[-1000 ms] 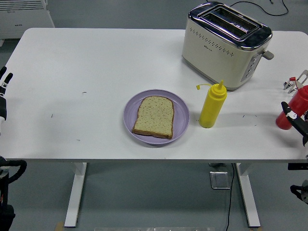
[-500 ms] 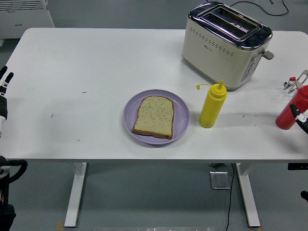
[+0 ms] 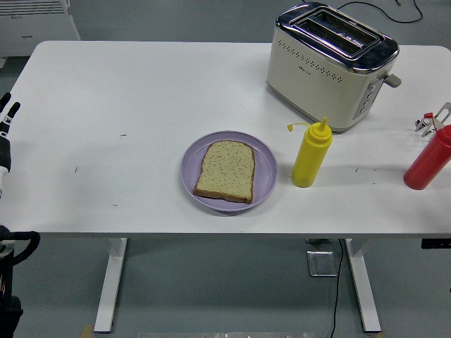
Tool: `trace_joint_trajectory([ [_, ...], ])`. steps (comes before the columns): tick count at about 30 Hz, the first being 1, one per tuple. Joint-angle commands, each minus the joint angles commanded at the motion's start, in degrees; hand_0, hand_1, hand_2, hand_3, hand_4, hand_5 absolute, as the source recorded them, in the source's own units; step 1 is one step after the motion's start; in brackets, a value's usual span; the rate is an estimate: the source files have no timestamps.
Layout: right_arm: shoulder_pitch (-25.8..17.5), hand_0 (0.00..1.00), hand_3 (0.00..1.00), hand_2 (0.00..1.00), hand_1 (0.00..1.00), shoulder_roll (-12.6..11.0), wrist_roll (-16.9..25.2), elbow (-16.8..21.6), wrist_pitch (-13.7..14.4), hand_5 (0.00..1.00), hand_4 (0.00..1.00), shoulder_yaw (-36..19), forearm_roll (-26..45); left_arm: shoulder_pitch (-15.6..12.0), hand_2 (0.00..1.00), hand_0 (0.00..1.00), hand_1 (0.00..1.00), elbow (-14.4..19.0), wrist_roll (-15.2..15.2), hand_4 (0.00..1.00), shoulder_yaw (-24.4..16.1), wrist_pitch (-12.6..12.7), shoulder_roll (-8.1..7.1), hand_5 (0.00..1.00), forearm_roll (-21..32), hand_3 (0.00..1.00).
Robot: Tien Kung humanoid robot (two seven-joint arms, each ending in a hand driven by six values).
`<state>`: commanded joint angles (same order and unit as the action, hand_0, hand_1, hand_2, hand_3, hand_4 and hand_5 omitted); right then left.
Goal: Pick up the cup,pour liquid into bread,place the cup on the desk
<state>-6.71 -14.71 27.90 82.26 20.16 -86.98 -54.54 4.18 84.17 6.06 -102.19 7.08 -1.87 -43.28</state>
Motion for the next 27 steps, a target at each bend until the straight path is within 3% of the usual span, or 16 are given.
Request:
trace_joint_trajectory([
  [2,0.13,0.955,0.998,0.978,0.9,-0.21,1.14,1.11,0.3,0.294,0.902,-0.96,4.53,-0.04,0.788,0.715,0.755,0.0,0.0,0.663,-0.09,0.01,0.0,0.998,-0.01,0.702],
  [3,0.42,0.884,0.918,0.891,0.83,-0.38,1.4,1.74,-0.43,0.333,0.85,-1.82,6.99,-0.06,0.788,0.715,0.755,-0.01,0.0,0.663,-0.14,0.02,0.01,0.998,0.0,0.702],
  [6,0.89,0.884,0.918,0.891,0.83,-0.59,1.13,2.62,-2.15,0.333,0.85,-3.2,13.65,-0.07,0.788,0.715,0.755,-0.01,-0.01,0.663,-0.18,0.01,0.02,0.998,-0.01,0.702],
  [9,1.76,0.884,0.918,0.891,0.83,-1.09,-0.46,3.98,-5.1,0.333,0.85,-5.47,21.1,-0.04,0.788,0.715,0.755,-0.02,0.0,0.663,-0.23,0.03,0.07,0.998,0.01,0.702],
  [10,1.96,0.851,0.856,0.84,0.797,-1.18,-0.9,4.21,-5.59,0.44,0.738,-5.96,23.69,-0.03,0.788,0.715,0.755,-0.01,0.0,0.662,-0.23,0.03,0.07,0.998,0.02,0.702],
  [17,4.48,0.834,0.834,0.81,0.777,-1.8,-5.1,3.45,-10.37,0.478,0.702,-9.65,38.55,-0.11,0.789,0.715,0.755,-0.03,0.0,0.662,-0.34,0.02,0.14,0.998,0.03,0.702],
  [22,6.06,0.832,0.829,0.798,0.772,-1.74,-8.58,1.54,-11.09,0.507,0.684,-11.0,44.4,-0.13,0.788,0.715,0.755,0.01,-0.01,0.662,-0.5,0.01,0.17,0.998,0.02,0.702],
  [27,7.24,0.832,0.829,0.798,0.772,-0.99,-9.79,0.1,-9.87,0.507,0.684,-11.29,44.85,-0.19,0.788,0.715,0.755,-0.03,-0.05,0.662,-0.49,-0.01,0.18,0.998,0.01,0.702],
])
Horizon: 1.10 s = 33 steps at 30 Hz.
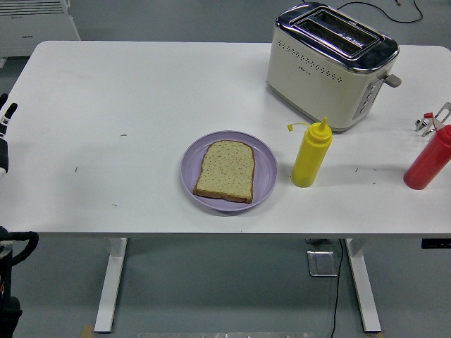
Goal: Pick up the cup,pour liquid into bread,place the cup on the desk
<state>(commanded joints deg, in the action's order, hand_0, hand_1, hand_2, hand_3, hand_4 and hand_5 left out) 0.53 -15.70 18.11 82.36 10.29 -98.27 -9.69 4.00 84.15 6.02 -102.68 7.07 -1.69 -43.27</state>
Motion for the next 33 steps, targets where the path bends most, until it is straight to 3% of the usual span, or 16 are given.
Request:
trace_joint_trajectory([
  [33,0.97,0.813,0.81,0.782,0.759,1.92,-0.54,-2.63,0.99,0.562,0.635,0.39,-1.49,0.01,0.788,0.715,0.755,-0.01,0.06,0.663,0.18,-0.02,0.0,0.998,-0.01,0.702],
])
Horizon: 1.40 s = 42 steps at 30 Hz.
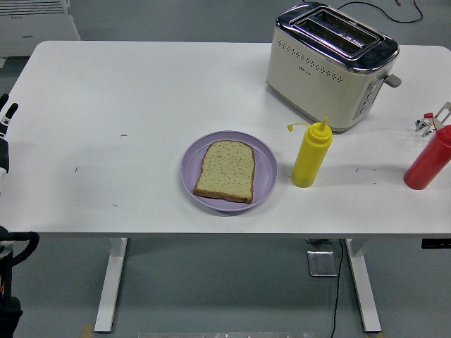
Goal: Pick up the cup,pour liquid into bread,place the cup on the desk
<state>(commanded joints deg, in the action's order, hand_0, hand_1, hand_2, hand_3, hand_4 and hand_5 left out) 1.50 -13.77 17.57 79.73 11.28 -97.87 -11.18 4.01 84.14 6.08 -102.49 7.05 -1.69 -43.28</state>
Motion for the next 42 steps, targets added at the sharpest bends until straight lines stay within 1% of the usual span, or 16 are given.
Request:
trace_joint_trajectory([
  [20,-0.14,0.811,0.809,0.781,0.755,0.16,-0.24,-0.48,0.08,0.567,0.628,0.26,-0.29,-0.31,0.789,0.716,0.756,0.04,0.02,0.663,0.08,-0.01,-0.1,0.998,-0.02,0.702],
  [42,0.05,0.81,0.809,0.776,0.754,0.3,-0.34,-0.58,0.26,0.568,0.623,0.47,-0.29,-0.05,0.789,0.716,0.755,0.0,0.01,0.663,-0.2,-0.05,-0.04,0.998,0.18,0.702],
])
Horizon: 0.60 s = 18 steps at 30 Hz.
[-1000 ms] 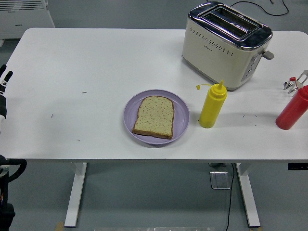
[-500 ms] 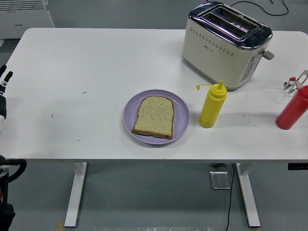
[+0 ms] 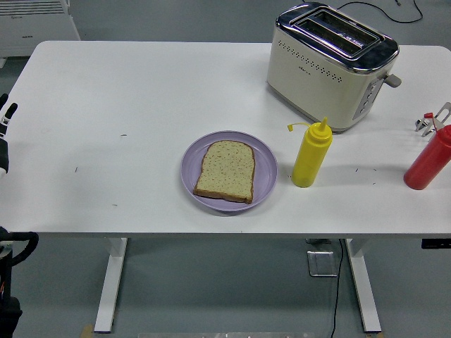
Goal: Pick up the cup,pour liquid into bread,place the cup on the desk
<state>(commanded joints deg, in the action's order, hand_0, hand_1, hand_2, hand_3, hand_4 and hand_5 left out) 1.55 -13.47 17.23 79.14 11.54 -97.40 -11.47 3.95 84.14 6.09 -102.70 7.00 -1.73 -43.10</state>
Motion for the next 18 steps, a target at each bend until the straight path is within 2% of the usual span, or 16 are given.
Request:
trace_joint_trajectory([
  [18,0.15,0.806,0.809,0.773,0.75,0.05,-0.23,-0.14,0.11,0.565,0.621,-0.02,-0.03,0.11,0.789,0.716,0.756,-0.11,-0.01,0.663,-0.11,0.02,0.0,0.998,-0.09,0.703],
])
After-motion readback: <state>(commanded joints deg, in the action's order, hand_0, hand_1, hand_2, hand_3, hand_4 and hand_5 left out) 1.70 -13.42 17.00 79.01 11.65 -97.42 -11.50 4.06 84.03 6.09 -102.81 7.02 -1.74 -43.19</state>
